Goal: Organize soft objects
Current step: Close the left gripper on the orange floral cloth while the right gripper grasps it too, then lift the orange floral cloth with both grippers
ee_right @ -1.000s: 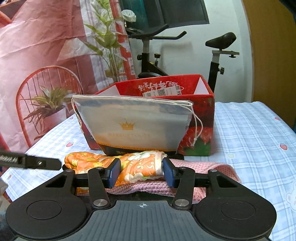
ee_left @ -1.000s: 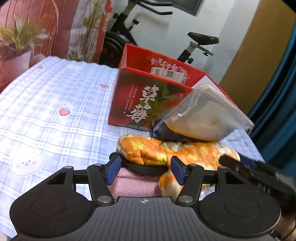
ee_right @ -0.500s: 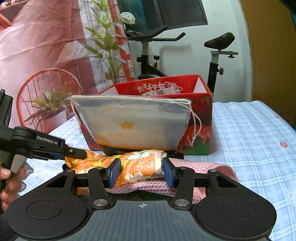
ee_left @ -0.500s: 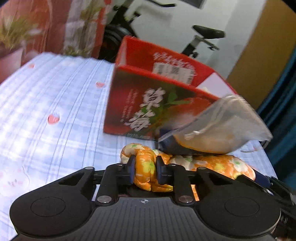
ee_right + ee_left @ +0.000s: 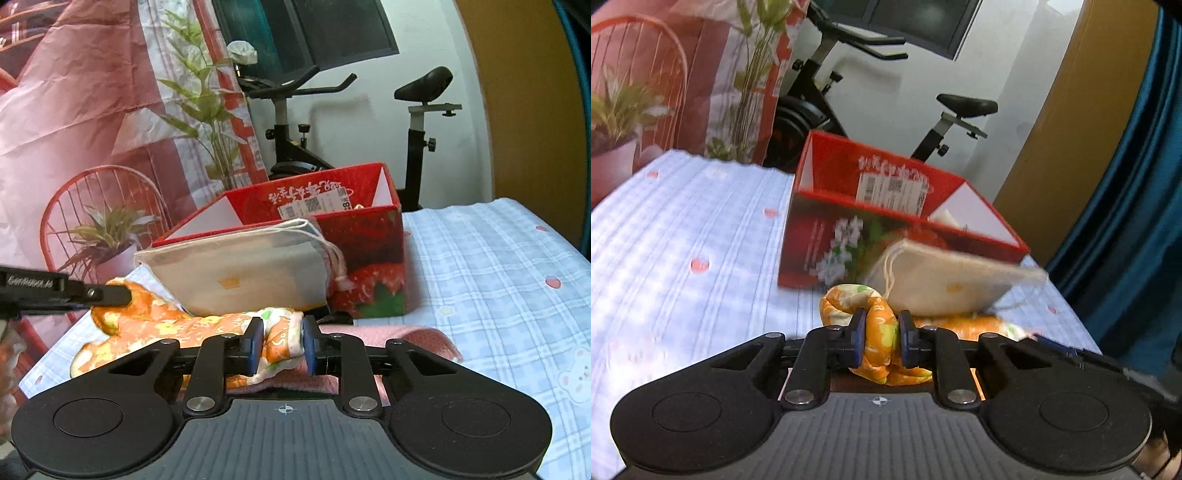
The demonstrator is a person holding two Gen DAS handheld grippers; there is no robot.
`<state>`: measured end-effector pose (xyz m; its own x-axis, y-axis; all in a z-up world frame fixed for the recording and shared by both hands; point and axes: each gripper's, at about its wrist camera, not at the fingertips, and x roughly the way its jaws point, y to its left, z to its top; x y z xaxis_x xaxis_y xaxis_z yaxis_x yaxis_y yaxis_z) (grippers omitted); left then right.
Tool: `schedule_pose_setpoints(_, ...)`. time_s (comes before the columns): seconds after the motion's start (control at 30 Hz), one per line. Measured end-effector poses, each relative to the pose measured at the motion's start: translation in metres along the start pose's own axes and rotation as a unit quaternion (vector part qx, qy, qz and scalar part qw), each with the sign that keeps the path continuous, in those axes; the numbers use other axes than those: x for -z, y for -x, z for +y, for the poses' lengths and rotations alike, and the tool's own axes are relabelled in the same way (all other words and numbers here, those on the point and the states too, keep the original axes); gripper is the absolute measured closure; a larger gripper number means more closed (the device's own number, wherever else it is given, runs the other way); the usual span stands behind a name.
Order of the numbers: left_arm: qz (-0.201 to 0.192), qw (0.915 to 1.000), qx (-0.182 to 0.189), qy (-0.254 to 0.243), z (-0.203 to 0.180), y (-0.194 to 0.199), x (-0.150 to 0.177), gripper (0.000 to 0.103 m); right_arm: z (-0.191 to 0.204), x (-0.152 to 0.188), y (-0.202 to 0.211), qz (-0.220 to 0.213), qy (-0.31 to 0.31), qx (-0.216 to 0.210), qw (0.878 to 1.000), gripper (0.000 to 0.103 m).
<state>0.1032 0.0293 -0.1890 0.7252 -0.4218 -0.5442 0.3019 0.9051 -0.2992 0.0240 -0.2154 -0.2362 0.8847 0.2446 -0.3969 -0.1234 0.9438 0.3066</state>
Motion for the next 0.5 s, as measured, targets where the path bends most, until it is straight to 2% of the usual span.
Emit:
schedule_pose_setpoints(0.2,0.043,0.9987,-0.007,0.025,0.014,-0.013,0.027,0.084,-0.005,0.011,0.001,0.019,-0.014,0.005,1.0,0.081)
schedule_pose_setpoints(0.5,0.068,0.9972,-0.01,0.027,0.024,-0.028,0.039,0.084,0.0,0.011,0.002,0.011,-0.005,0.002,1.0,0.073)
